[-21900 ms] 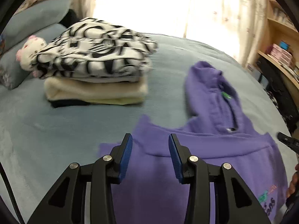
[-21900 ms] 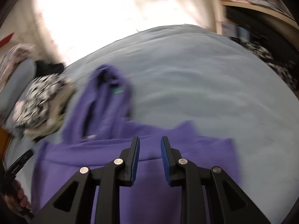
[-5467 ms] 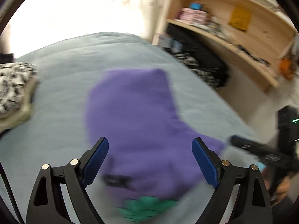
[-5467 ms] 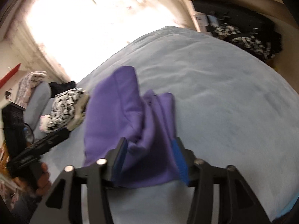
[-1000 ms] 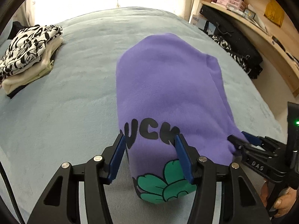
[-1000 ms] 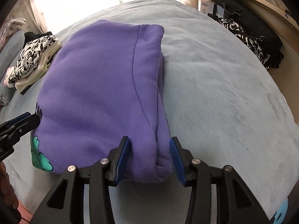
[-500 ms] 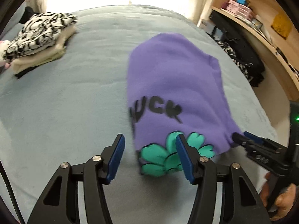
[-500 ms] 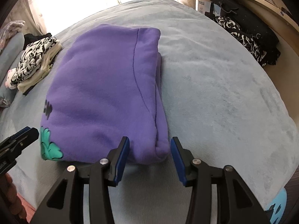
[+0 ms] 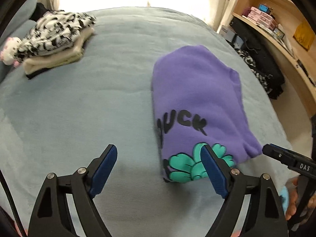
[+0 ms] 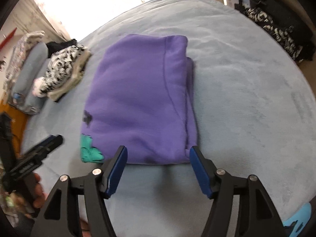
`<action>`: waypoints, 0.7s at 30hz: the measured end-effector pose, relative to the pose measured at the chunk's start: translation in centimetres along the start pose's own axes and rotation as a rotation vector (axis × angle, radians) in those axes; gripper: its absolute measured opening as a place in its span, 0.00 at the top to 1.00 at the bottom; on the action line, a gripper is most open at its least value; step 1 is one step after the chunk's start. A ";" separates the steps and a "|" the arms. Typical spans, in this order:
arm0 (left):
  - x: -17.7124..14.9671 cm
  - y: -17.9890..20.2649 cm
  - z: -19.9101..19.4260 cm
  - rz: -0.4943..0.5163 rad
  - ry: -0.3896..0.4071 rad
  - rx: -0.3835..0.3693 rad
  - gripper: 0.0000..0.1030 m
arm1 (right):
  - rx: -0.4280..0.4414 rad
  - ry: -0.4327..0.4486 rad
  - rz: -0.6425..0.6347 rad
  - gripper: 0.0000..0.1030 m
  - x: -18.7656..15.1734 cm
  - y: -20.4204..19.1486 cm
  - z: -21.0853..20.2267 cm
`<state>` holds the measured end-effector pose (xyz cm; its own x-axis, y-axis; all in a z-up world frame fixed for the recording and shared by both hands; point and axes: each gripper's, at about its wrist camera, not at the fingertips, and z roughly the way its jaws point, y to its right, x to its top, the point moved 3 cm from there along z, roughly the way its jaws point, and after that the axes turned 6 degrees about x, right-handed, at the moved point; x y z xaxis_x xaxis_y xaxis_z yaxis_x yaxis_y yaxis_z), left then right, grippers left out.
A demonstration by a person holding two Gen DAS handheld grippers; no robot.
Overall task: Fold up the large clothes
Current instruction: 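Grasp the folded hoodie from both sides with both grippers and lift it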
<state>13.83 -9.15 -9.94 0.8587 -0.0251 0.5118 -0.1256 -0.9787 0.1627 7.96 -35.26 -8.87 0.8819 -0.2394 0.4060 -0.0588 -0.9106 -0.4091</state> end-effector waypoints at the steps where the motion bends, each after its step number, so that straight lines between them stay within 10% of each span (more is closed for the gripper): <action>1: 0.2 0.1 0.0 0.004 -0.016 -0.030 0.17 | 0.022 -0.004 0.002 0.36 0.3 0.0 -0.3; 21: 4.6 1.5 2.5 0.030 -0.159 -0.213 0.10 | 0.152 -0.086 -0.035 0.22 5.7 1.0 -0.3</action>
<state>18.82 -11.20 -9.42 0.9181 -0.1012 0.3832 -0.2390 -0.9126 0.3317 12.81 -37.60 -6.75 0.9194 -0.1729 0.3533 0.0379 -0.8550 -0.5172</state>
